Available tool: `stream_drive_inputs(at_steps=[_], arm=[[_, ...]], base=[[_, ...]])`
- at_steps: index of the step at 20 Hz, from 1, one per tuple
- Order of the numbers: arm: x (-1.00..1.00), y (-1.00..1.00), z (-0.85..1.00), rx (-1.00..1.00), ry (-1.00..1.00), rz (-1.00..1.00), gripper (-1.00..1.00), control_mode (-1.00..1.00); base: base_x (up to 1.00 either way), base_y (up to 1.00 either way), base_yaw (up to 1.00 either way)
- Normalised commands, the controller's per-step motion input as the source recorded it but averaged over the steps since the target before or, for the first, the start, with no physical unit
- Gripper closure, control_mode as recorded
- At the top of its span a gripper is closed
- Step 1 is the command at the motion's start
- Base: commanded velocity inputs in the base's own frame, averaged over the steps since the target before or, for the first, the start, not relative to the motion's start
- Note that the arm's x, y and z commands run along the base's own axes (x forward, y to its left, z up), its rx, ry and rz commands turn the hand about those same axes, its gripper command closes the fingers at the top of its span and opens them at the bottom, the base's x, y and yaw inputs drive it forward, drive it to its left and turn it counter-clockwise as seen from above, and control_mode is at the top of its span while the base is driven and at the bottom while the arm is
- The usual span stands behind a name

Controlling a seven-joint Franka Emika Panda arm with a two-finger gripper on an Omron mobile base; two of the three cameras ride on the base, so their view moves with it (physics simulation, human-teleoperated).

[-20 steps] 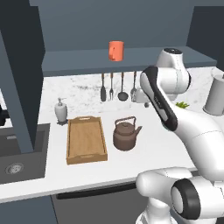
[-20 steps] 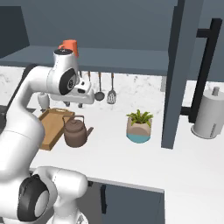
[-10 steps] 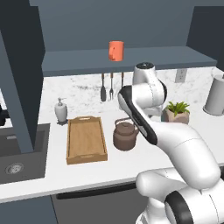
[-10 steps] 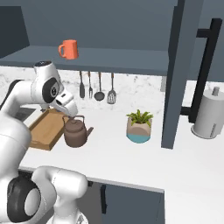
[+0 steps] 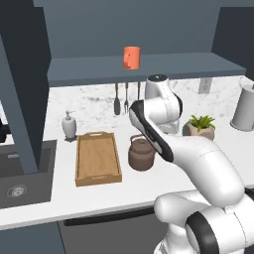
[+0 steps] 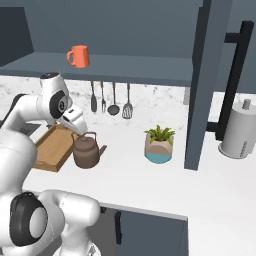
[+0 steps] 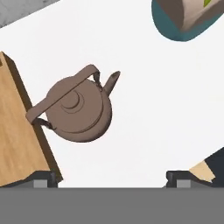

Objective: Pick the kettle from the counter and place it on the tray. Then pick the mug from the cabinet and place it on the tray. Then close the cabinet doors.

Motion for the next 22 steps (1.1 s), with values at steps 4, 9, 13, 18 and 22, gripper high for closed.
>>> stream_drive_inputs(at_steps=[4,9,13,18,22], arm=[[0.66,0.62,-0.53,-0.01,0.00,-0.15,-1.00,-1.00],[0.79,0.38,-0.43,0.00,0.00,-0.16,-1.00,-1.00],[0.64,0.01,-0.24,0.00,0.00,-0.12,-1.00,-1.00],[0.32,0.00,-0.21,0.02,0.00,-0.05,-1.00,-1.00],[0.05,0.00,-0.23,0.00,0.00,-0.01,-1.00,-1.00]], base=[[0.00,0.00,0.00],[0.00,0.00,0.00],[0.00,0.00,0.00],[0.00,0.00,0.00],[0.00,0.00,0.00]])
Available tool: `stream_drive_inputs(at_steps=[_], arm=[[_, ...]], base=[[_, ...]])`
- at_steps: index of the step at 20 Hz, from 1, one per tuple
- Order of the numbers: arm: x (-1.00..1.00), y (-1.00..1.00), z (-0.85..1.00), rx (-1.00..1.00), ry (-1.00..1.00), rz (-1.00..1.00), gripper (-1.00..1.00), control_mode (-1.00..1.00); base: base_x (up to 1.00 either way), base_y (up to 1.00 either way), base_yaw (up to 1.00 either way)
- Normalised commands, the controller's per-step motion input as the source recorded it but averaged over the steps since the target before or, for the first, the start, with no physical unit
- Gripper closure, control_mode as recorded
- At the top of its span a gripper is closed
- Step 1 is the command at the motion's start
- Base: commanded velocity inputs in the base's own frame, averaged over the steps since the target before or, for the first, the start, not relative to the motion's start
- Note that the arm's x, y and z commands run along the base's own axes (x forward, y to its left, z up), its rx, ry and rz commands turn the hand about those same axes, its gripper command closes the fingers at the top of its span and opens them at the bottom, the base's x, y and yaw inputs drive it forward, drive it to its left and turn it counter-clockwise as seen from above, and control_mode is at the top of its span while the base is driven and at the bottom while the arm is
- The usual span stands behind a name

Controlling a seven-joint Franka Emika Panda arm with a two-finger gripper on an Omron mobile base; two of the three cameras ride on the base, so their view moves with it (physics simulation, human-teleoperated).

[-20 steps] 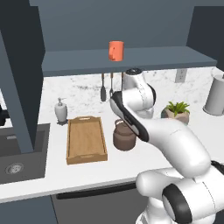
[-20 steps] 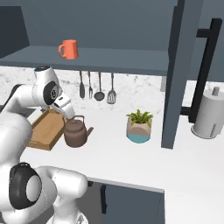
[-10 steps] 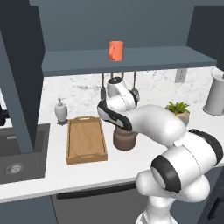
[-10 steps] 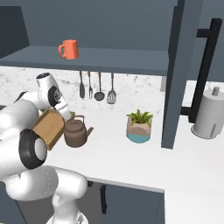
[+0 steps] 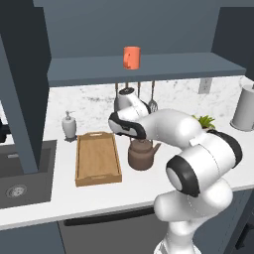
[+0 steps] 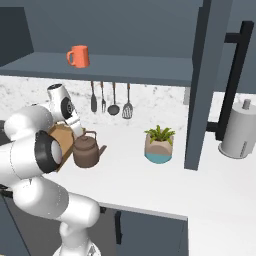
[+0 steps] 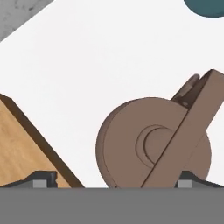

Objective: Pick the kettle from the counter and place it on the tray. Then pick the mug from the cabinet and place it on the tray. Then close the cabinet doors.

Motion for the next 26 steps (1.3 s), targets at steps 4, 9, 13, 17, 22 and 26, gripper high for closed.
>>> stream_drive_inputs(at_steps=[4,9,13,17,22,26], arm=[[0.00,0.00,-0.18,0.00,0.00,0.00,-1.00,-1.00],[0.00,-0.02,-0.01,0.00,0.00,0.00,1.00,-1.00],[0.00,0.00,0.00,0.00,0.00,0.00,1.00,-1.00],[-0.28,0.00,0.00,0.00,-0.08,0.00,1.00,-1.00],[-0.38,0.03,0.01,0.00,-0.21,0.00,1.00,-1.00],[-0.22,0.02,0.16,0.01,-0.21,0.00,1.00,-1.00]], base=[[0.00,0.00,0.00],[0.00,0.00,0.00],[0.00,0.00,0.00],[0.00,0.00,0.00],[0.00,0.00,0.00],[0.00,0.00,0.00]])
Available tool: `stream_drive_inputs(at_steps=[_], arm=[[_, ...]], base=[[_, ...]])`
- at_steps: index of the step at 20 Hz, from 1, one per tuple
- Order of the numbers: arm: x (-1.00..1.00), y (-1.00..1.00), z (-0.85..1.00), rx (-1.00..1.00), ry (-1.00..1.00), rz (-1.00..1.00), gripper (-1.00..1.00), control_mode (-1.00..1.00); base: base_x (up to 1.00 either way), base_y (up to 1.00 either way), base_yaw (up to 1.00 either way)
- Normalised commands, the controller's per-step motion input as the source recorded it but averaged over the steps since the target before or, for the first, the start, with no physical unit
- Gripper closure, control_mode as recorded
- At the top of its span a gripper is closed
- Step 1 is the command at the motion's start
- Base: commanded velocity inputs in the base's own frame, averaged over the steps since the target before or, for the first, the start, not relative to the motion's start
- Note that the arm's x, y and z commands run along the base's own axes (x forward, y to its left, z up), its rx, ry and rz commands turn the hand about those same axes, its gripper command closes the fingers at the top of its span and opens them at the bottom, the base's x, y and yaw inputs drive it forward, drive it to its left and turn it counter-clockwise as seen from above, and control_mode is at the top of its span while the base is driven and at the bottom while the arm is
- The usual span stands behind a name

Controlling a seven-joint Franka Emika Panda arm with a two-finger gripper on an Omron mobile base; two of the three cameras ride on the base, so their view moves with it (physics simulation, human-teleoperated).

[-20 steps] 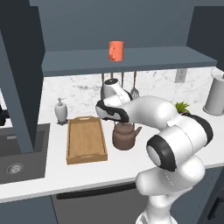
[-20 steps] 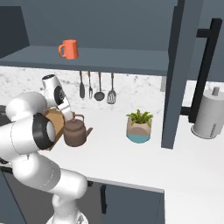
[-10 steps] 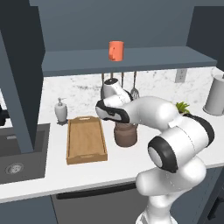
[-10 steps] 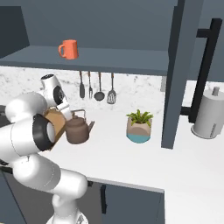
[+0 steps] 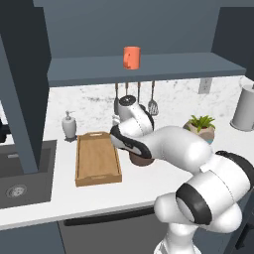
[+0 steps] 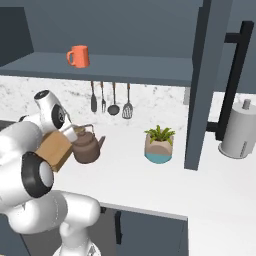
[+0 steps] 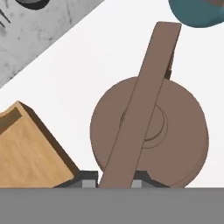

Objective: Pick the kettle from the counter and place it on the tray. Then pick the mug from the cabinet and place it on the tray. Then close the cabinet doors.

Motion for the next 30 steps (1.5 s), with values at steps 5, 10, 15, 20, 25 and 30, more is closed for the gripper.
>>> stream_drive_inputs(at_steps=[5,10,15,20,25,30], arm=[[-0.15,0.00,0.42,0.08,-0.22,0.00,1.00,-1.00],[-0.01,0.08,0.43,0.12,-0.09,0.03,1.00,-1.00],[-0.06,0.34,0.15,0.07,-0.06,0.08,1.00,-1.00],[-0.04,0.48,0.18,0.05,-0.05,0.07,1.00,-1.00],[0.00,0.45,0.09,0.03,-0.01,0.06,1.00,-1.00],[0.06,0.46,0.00,0.02,0.00,0.01,1.00,-1.00]], base=[[0.00,0.00,0.00],[0.00,0.00,0.00],[0.00,0.00,0.00],[0.00,0.00,0.00],[0.00,0.00,0.00],[0.00,0.00,0.00]])
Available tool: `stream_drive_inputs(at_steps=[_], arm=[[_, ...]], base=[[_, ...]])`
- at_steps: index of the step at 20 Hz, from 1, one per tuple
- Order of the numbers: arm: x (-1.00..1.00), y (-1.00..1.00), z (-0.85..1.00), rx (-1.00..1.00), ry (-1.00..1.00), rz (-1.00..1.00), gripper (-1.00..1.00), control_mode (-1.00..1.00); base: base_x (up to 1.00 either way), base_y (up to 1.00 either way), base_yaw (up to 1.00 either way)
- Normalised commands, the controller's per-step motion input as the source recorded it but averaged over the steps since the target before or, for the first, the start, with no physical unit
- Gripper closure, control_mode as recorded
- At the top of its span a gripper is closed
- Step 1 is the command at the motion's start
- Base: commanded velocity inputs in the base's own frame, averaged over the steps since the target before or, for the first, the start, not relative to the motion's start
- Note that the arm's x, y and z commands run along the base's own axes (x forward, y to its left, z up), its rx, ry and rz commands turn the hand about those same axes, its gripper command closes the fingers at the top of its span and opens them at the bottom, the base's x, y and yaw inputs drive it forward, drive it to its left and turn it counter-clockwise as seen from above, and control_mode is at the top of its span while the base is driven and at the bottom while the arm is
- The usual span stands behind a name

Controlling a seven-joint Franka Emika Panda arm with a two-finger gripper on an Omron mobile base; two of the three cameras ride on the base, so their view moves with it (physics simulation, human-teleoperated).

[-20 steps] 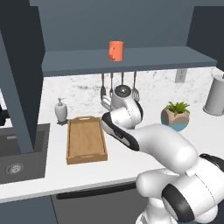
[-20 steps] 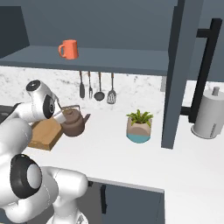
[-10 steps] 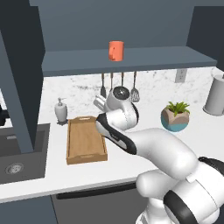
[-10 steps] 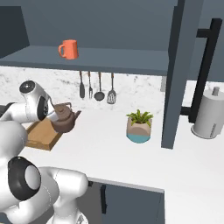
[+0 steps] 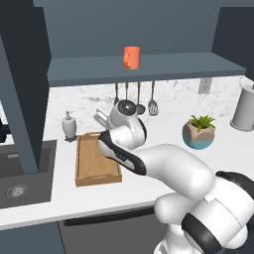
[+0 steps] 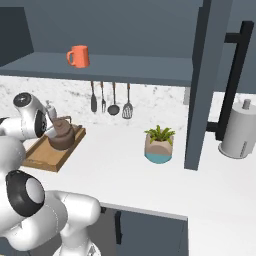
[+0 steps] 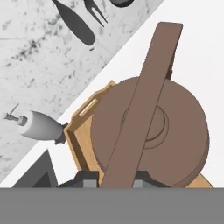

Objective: Pick the kettle from the counter and place it on the tray. Then pick the mug from the cabinet and place it on the tray. Then close the cabinet doors.

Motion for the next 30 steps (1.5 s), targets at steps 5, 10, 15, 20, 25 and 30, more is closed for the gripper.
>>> stream_drive_inputs(at_steps=[5,10,15,20,25,30], arm=[[0.12,0.42,0.00,0.00,0.00,0.00,1.00,-1.00],[0.14,0.38,-0.07,0.00,0.00,0.00,1.00,-1.00],[0.13,0.03,-0.21,0.02,0.00,0.00,1.00,-1.00],[0.14,0.00,-0.17,0.05,0.00,0.00,1.00,-1.00],[0.28,0.00,-0.08,0.05,0.00,0.00,1.00,-1.00],[0.30,0.00,-0.04,0.04,0.00,0.00,1.00,-1.00]], base=[[0.00,0.00,0.00],[0.00,0.00,0.00],[0.00,0.00,0.00],[0.00,0.00,0.00],[0.00,0.00,0.00],[0.00,0.00,0.00]])
